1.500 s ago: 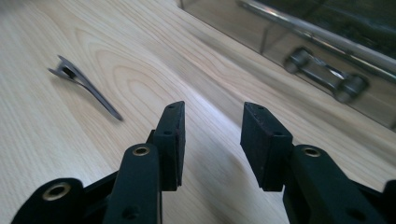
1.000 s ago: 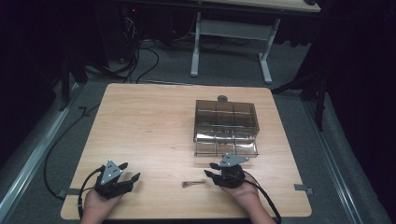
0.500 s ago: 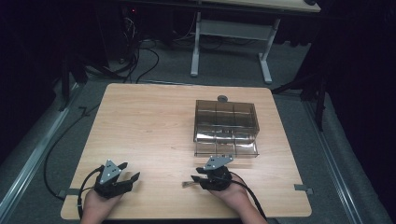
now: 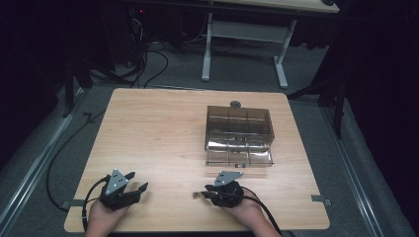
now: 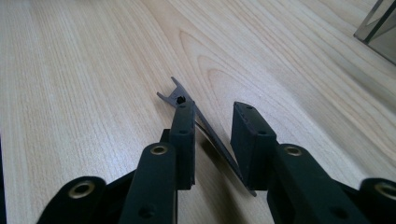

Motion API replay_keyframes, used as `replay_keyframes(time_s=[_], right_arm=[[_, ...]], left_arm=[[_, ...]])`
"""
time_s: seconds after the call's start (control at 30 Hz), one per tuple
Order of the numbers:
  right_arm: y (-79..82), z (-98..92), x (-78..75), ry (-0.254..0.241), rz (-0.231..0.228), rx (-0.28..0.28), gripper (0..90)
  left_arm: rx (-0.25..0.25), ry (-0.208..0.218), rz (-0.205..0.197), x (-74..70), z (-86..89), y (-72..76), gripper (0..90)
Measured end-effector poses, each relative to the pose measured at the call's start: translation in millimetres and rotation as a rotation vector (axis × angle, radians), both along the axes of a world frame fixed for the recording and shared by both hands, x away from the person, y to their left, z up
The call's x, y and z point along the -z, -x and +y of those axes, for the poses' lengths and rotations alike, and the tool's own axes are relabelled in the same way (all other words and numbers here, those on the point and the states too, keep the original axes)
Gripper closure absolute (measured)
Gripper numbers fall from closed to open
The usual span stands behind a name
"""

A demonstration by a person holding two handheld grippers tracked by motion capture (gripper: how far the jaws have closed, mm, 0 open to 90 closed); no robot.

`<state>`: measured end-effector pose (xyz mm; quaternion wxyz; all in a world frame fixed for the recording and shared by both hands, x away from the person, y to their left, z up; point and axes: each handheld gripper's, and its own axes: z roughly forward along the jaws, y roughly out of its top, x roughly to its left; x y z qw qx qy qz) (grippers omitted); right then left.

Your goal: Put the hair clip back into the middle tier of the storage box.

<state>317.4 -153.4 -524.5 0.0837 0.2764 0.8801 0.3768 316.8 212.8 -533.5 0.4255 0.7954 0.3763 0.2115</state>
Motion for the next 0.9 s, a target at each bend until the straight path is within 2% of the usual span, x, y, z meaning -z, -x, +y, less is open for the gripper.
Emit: replay_keyframes(time_s=[0.13, 0.3, 0.43, 0.57, 0.9], right_arm=[[0.5, 0.2, 1.9, 0.006, 0.002, -0.010, 75.5], [0.4, -1.6, 2.5, 0.014, -0.002, -0.014, 86.2], [1.8, -1.9, 1.9, 0.021, -0.016, -0.013, 87.1], [1.9, -5.2, -1.8, 0.001, -0.023, -0.003, 87.1], [4.7, -31.2, -12.5, -0.017, -0.060, 0.064, 87.0]], left_arm=[[0.000, -0.001, 0.000, 0.0, 0.0, 0.0, 36.4], [0.000, -0.001, 0.001, 0.0, 0.0, -0.1, 36.4], [0.000, -0.001, 0.001, 0.0, 0.0, -0.1, 36.4], [0.000, 0.000, 0.000, 0.0, -0.1, 0.0, 36.4], [-0.003, -0.002, 0.001, 0.1, -0.2, -0.1, 36.5]])
